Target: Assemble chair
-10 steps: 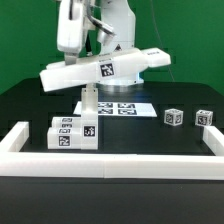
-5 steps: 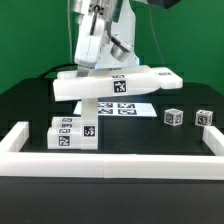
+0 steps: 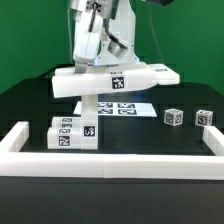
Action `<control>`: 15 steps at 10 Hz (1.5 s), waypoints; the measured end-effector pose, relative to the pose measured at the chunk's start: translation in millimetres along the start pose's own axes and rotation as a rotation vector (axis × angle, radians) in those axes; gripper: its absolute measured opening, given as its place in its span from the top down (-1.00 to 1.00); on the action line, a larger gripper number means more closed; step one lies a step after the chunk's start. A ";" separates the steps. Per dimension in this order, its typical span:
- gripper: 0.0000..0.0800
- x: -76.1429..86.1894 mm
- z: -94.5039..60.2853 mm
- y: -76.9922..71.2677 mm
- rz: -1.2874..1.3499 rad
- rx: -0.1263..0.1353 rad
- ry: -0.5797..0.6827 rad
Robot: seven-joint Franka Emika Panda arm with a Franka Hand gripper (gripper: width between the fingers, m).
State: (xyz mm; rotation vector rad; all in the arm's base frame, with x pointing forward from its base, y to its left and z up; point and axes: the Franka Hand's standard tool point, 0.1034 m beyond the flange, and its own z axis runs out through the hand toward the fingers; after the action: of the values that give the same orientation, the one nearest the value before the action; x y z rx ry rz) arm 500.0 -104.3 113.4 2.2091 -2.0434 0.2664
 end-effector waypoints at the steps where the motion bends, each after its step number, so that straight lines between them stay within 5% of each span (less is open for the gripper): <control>1: 0.27 -0.1 0.0 0.5 0.000 -0.002 0.000; 6: 0.27 0.8 3.8 2.9 -0.003 -0.014 0.008; 8: 0.27 -1.5 -13.0 -2.3 0.013 -0.025 -0.044; 12: 0.27 3.9 -34.5 -13.3 0.002 0.003 -0.063; 15: 0.27 21.4 -24.4 6.0 -0.032 -0.024 -0.056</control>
Offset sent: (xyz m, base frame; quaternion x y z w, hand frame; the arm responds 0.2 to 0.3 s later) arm 0.0000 0.0000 0.0000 0.0000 0.0000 0.0000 1.0000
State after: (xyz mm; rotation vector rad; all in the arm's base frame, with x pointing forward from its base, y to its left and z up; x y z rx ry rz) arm 494.4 -120.5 141.6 2.2570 -2.0260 0.1783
